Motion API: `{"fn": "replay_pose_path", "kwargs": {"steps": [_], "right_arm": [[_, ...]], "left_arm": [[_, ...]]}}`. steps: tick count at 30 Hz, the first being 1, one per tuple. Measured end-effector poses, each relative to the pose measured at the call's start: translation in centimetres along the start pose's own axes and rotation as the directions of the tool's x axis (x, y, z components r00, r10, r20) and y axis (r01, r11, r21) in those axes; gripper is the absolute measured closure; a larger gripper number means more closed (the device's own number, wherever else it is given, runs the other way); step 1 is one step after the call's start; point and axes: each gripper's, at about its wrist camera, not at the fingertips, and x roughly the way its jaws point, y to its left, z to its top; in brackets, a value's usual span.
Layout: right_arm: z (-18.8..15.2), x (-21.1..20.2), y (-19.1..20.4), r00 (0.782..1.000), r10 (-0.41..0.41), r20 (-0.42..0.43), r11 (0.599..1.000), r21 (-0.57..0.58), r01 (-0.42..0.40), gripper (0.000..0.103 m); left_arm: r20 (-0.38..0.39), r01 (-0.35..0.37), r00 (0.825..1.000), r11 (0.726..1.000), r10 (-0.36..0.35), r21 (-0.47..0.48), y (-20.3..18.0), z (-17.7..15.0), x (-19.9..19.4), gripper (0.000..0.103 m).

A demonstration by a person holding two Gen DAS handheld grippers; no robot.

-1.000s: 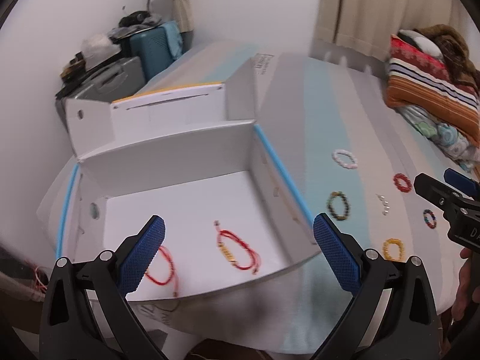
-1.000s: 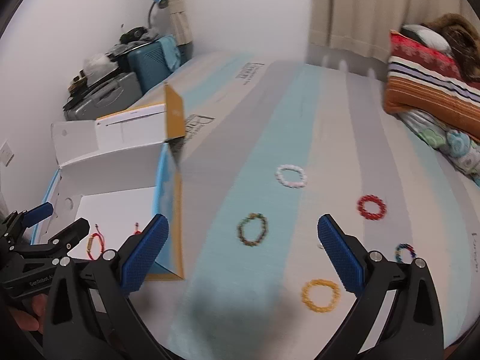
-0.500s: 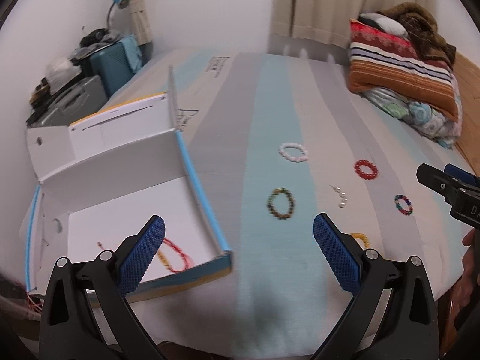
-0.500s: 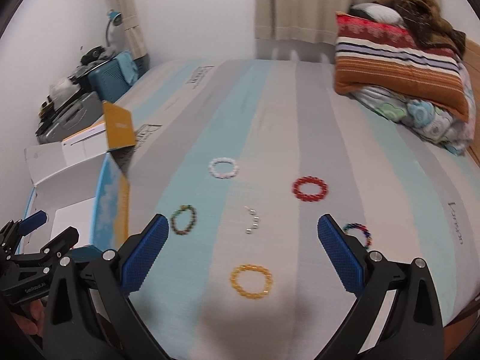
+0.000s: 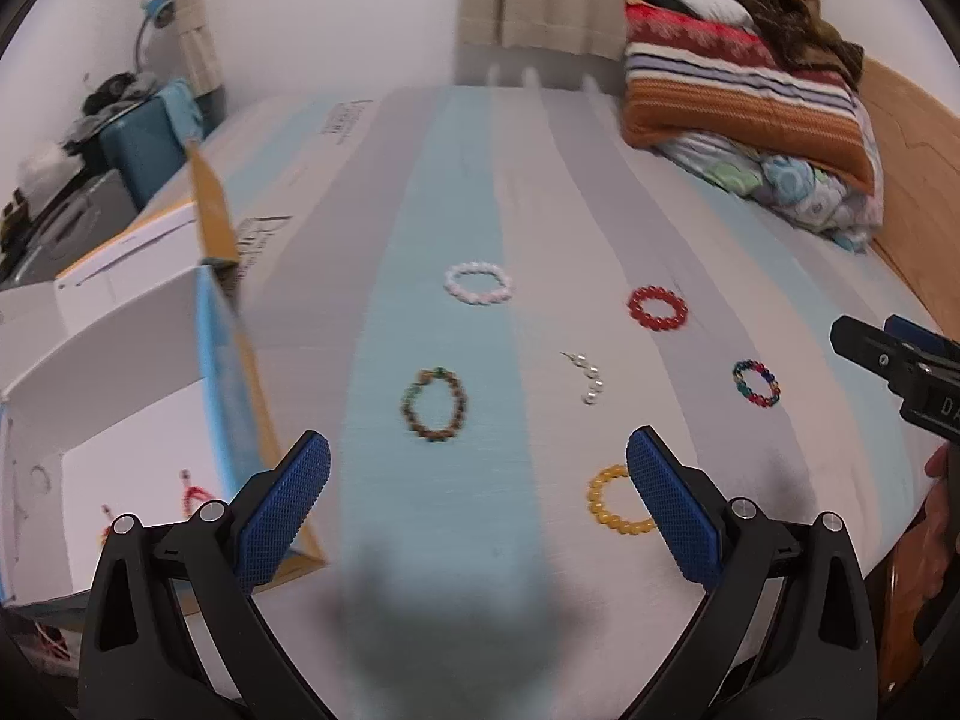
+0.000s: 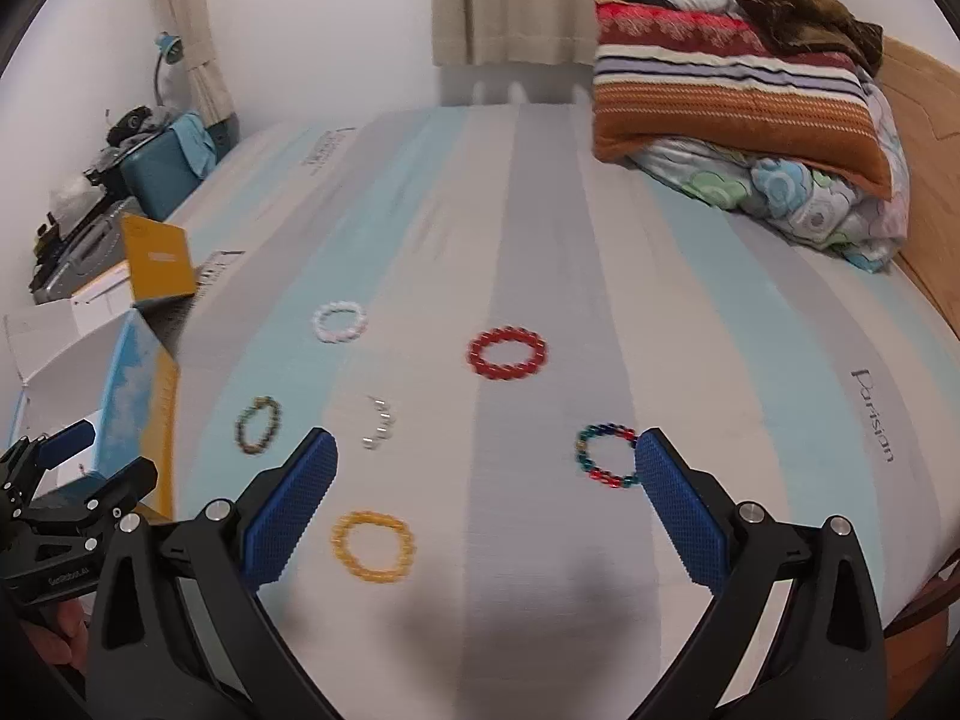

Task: Organize jewelry
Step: 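Withdraw both tools from the box back over the bed, then grasp the multicolour bead bracelet with the right tool while the left grasps the amber bracelet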

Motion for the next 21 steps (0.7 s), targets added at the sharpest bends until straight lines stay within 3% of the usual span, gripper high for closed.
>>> {"fn": "replay_pose_path", "kwargs": {"steps": [21], "right_arm": [[-4.2,13.5,-8.6,0.984,-0.075,-0.160,0.997,0.017,0.078,0.007]], "left_arm": [[-0.127,0.097,0.988,0.991,-0.085,0.088,-5.3,-3.8,13.1,0.006]]}}
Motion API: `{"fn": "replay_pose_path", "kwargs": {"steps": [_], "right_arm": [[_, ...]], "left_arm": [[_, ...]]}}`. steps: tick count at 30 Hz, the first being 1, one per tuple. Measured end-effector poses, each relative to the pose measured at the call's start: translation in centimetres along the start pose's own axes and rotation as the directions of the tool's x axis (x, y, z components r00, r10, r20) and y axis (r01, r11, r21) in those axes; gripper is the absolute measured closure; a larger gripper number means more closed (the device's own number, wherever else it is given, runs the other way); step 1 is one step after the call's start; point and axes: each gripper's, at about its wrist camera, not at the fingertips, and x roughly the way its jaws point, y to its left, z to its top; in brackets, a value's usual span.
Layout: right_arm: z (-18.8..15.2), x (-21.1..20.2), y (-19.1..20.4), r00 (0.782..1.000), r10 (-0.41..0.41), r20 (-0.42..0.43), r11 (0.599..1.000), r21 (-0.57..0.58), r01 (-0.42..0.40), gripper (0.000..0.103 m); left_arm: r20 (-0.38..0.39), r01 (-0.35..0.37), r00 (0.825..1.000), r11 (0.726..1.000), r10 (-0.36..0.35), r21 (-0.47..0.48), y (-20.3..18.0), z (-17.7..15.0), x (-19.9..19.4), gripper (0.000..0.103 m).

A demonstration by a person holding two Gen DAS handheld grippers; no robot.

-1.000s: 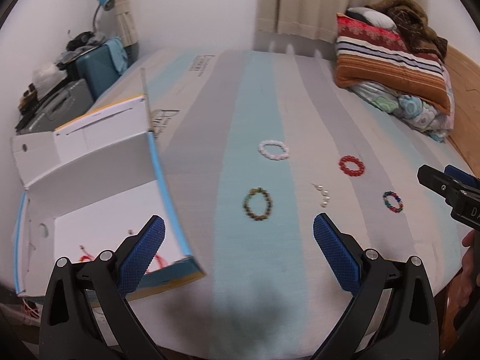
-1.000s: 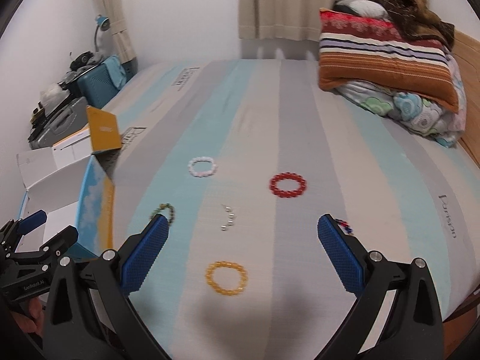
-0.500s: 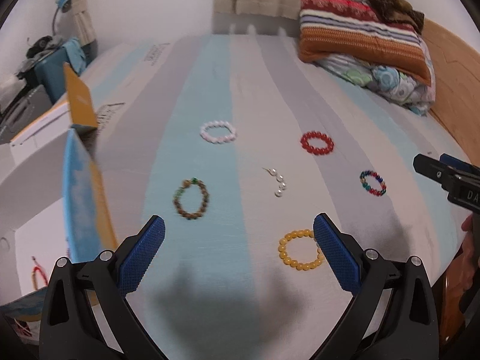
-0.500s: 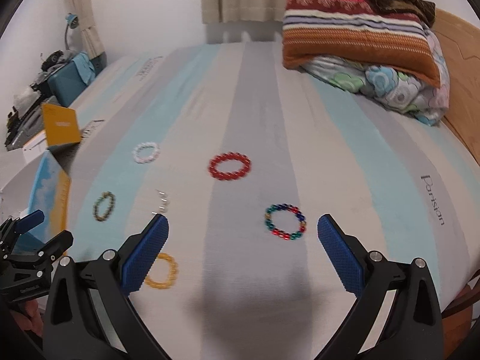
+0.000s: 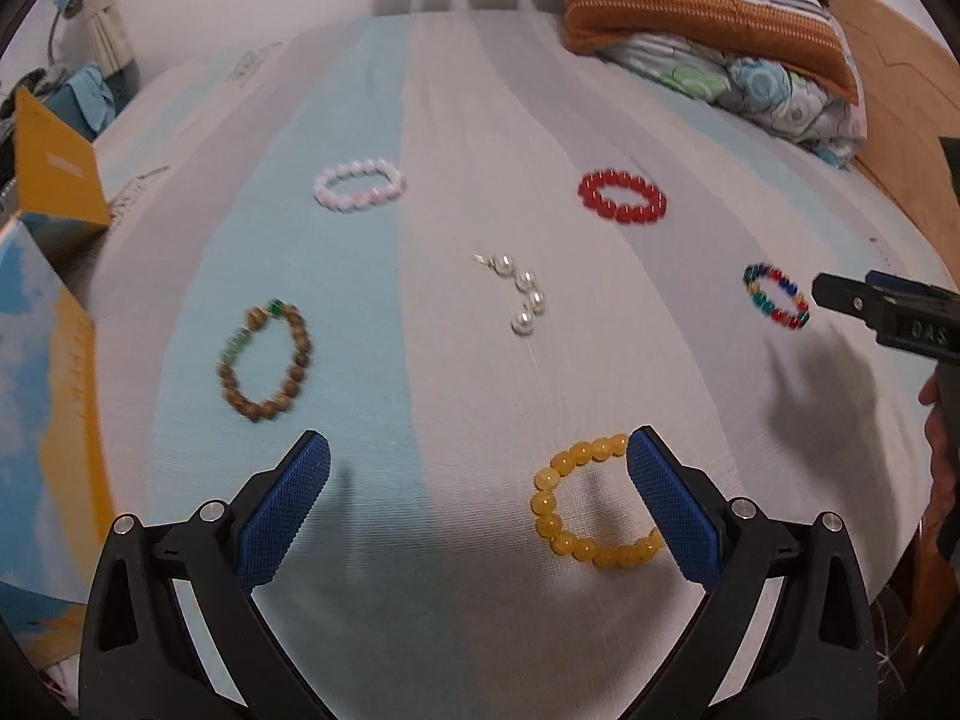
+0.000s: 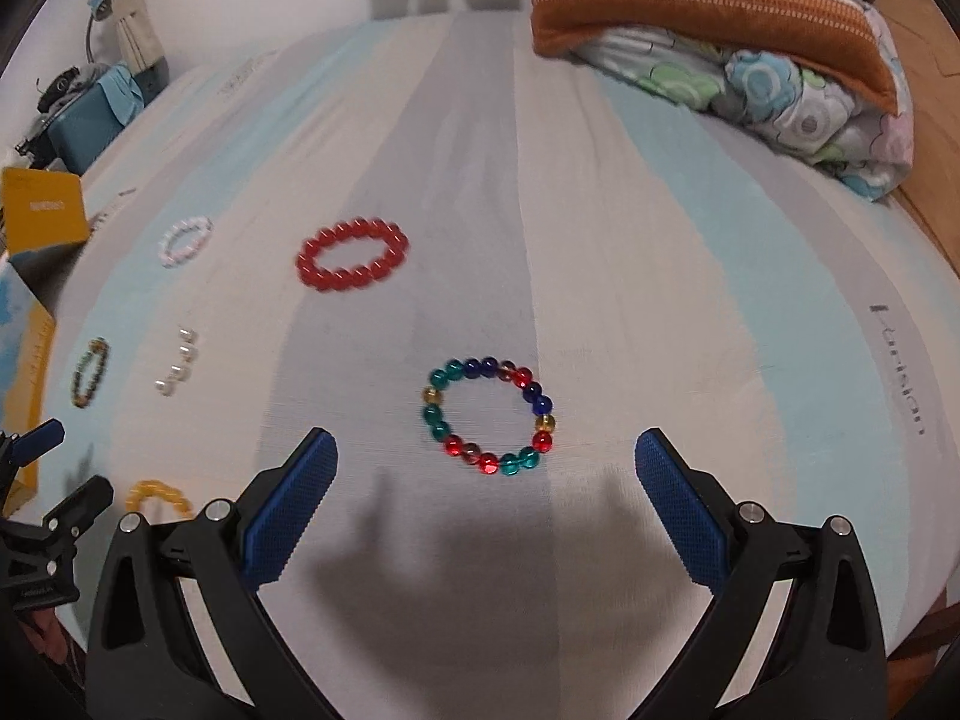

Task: Organize jewelry
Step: 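Grasp the multicolour bead bracelet with the right tool while the left grasps the amber bracelet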

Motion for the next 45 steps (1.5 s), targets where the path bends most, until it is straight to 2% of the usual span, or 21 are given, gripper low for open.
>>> {"fn": "replay_pose_path", "kwargs": {"steps": [8,17,19,20,25,26,28,30,36,45], "right_arm": [[0.5,3.9,-0.4,0.999,-0.013,-0.033,1.000,-0.001,0.013,0.009],[0.4,6.2,0.2,0.998,-0.013,-0.066,0.999,-0.036,0.011,0.025],[0.2,6.2,0.3,0.998,-0.007,-0.061,0.999,-0.040,0.005,0.031],[0.2,6.2,0.3,0.998,-0.005,-0.062,0.999,-0.042,0.002,0.033],[0.1,5.9,0.3,0.998,0.007,-0.068,0.999,-0.048,-0.010,0.056],[0.1,5.9,0.3,0.998,0.010,-0.070,0.999,-0.049,-0.013,0.059],[0.1,5.8,0.3,0.997,0.018,-0.073,0.998,-0.050,-0.022,0.073],[0.0,5.7,0.2,0.997,0.026,-0.078,0.998,-0.050,-0.030,0.082],[0.3,5.3,-0.5,0.994,0.069,-0.083,0.997,-0.019,-0.071,0.084],[0.3,4.0,-0.6,0.995,0.074,-0.070,0.997,-0.021,-0.076,0.084]], "left_arm": [[-0.030,-0.012,0.999,1.000,0.012,0.008,-0.4,-1.1,2.9,0.006],[-0.011,-0.039,0.999,0.999,0.040,0.033,-1.0,-1.4,3.4,0.008],[-0.014,-0.033,0.999,0.999,0.034,0.042,-1.2,-1.4,3.4,0.013],[-0.016,-0.027,0.999,0.999,0.028,0.046,-1.3,-1.4,3.4,0.018],[-0.030,0.001,1.000,0.998,0.001,0.060,-1.8,-1.2,3.0,0.045],[-0.035,0.008,0.999,0.998,-0.006,0.056,-1.7,-1.2,3.0,0.052],[-0.045,0.019,0.999,0.999,-0.017,0.050,-1.7,-1.1,2.9,0.066],[-0.057,0.025,0.998,0.999,-0.023,0.046,-1.5,-0.9,2.8,0.094],[-0.078,0.052,0.996,0.998,-0.050,0.036,-1.3,-0.8,2.4,0.094],[-0.071,0.064,0.996,0.997,-0.061,0.032,-1.5,-0.4,1.4,0.094]]}}
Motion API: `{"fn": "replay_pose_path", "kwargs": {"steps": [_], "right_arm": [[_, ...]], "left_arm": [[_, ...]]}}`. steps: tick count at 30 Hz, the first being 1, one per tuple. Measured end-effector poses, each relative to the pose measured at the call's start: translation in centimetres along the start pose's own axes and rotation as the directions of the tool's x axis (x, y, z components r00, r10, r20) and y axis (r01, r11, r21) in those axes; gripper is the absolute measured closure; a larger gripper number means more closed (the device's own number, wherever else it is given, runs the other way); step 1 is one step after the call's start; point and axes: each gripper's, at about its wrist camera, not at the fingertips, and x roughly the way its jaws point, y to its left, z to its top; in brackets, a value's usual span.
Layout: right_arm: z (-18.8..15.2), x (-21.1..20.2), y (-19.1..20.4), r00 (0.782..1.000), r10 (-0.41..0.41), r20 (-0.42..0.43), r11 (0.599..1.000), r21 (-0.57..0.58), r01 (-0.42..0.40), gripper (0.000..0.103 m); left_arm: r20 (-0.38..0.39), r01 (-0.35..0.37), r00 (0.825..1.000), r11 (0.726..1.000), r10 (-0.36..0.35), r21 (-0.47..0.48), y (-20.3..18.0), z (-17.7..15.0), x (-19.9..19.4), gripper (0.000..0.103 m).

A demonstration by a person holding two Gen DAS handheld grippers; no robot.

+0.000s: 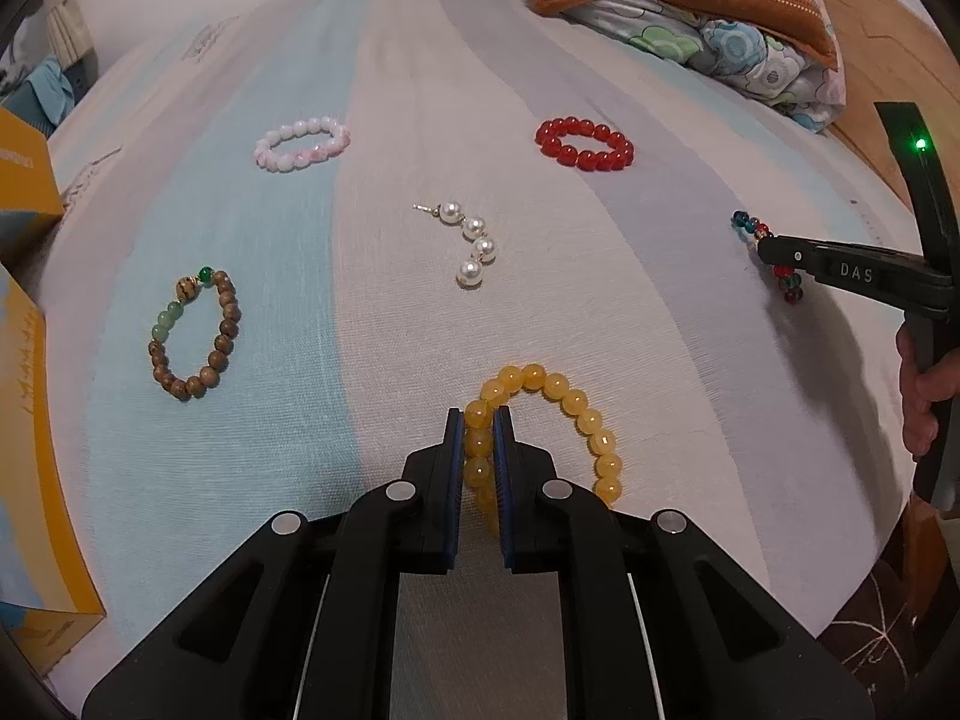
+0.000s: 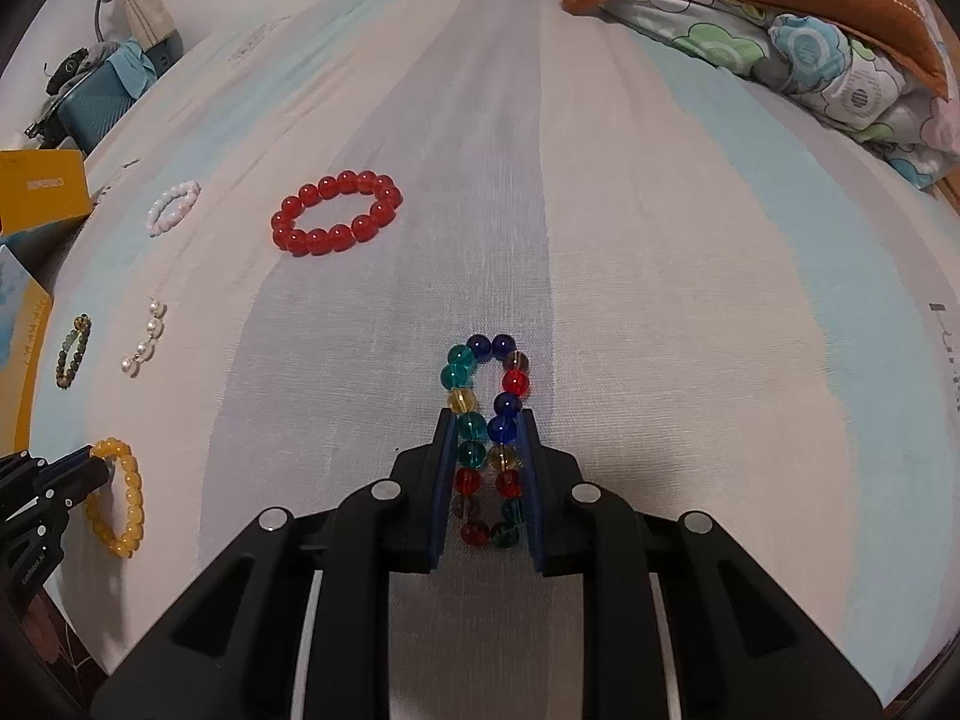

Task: Organize jewelry
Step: 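Grasp the multicolour bead bracelet with the right tool while the left grasps the amber bracelet, then carry both bead bracelets into the white box and open both tools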

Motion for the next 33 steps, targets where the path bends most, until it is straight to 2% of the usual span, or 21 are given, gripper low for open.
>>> {"fn": "replay_pose_path", "kwargs": {"steps": [18,33], "right_arm": [[0.4,-3.8,0.6,0.999,0.014,0.050,1.000,0.003,-0.014,0.084],[0.0,-7.0,1.4,0.996,0.004,0.090,1.000,0.010,-0.005,0.084]], "left_arm": [[0.055,0.009,0.998,1.000,-0.009,0.014,-1.0,1.4,-4.0,0.094],[0.090,-0.033,0.995,0.999,0.034,-0.011,0.1,2.1,-7.1,0.094]]}}
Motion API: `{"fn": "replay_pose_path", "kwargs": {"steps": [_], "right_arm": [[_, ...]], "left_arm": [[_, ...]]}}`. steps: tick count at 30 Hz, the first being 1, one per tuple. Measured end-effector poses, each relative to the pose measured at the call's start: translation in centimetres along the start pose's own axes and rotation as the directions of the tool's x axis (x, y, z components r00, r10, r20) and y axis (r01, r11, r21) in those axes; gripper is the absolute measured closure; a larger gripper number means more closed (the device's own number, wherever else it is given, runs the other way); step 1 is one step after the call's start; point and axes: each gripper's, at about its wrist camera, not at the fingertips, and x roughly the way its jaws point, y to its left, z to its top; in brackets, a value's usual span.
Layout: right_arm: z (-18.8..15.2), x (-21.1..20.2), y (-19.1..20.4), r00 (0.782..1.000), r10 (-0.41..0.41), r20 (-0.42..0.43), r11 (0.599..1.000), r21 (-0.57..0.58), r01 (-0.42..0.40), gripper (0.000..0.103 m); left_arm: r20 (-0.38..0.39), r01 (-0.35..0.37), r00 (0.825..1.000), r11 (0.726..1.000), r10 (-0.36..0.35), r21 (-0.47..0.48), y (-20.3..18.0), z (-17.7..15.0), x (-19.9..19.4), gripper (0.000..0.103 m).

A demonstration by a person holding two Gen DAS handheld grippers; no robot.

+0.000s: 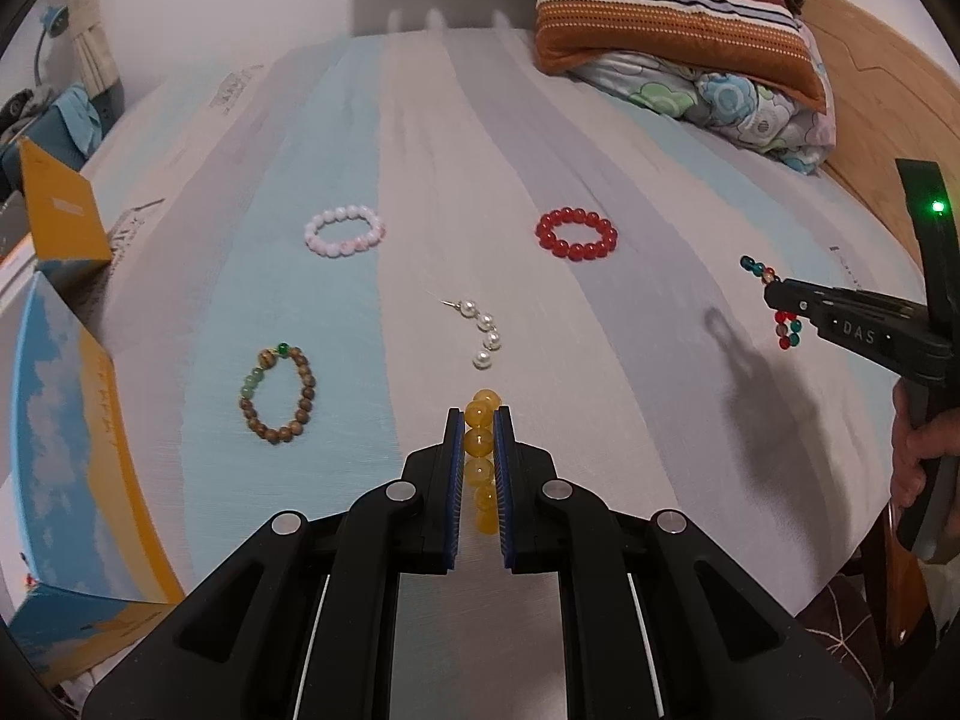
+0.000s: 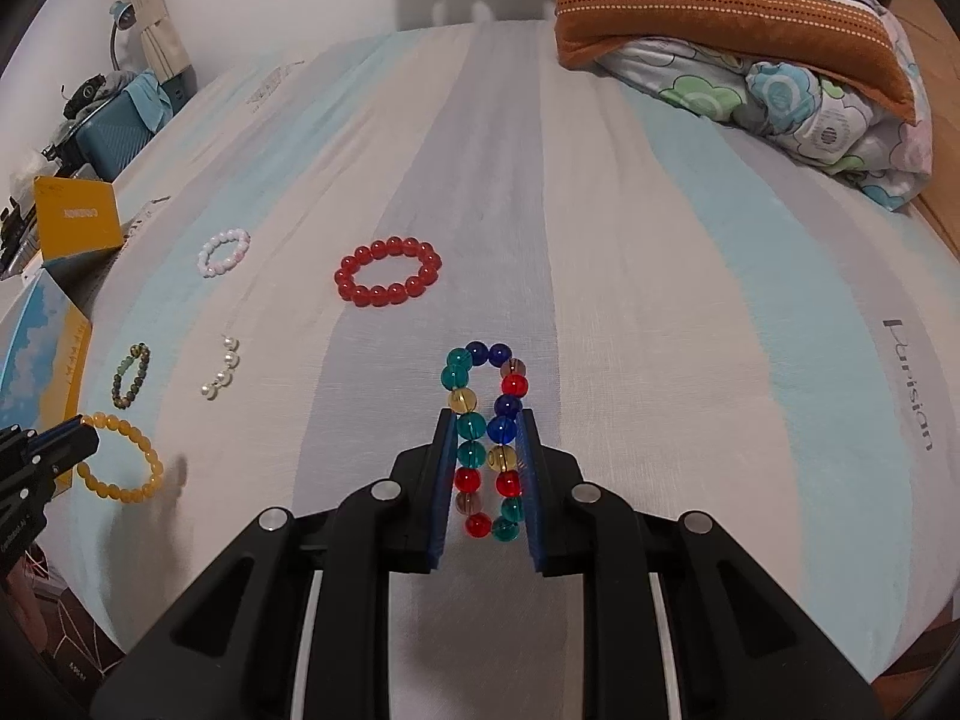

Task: Organize jewelry
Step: 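Carry both bead bracelets into the white box and open both tools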

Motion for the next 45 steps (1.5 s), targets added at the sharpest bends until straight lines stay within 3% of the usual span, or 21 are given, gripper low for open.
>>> {"fn": "replay_pose_path", "kwargs": {"steps": [23,45], "right_arm": [[-0.1,-6.3,5.5,0.997,0.028,0.075,0.999,-0.034,-0.025,0.084],[1.1,-11.3,17.4,0.986,0.116,0.120,0.983,-0.154,-0.097,0.084]], "left_arm": [[0.065,-0.071,0.995,0.996,0.075,-0.053,2.8,0.1,-6.6,0.094],[0.125,-0.128,0.981,0.979,0.149,-0.157,10.1,-1.7,-13.7,0.094]]}}
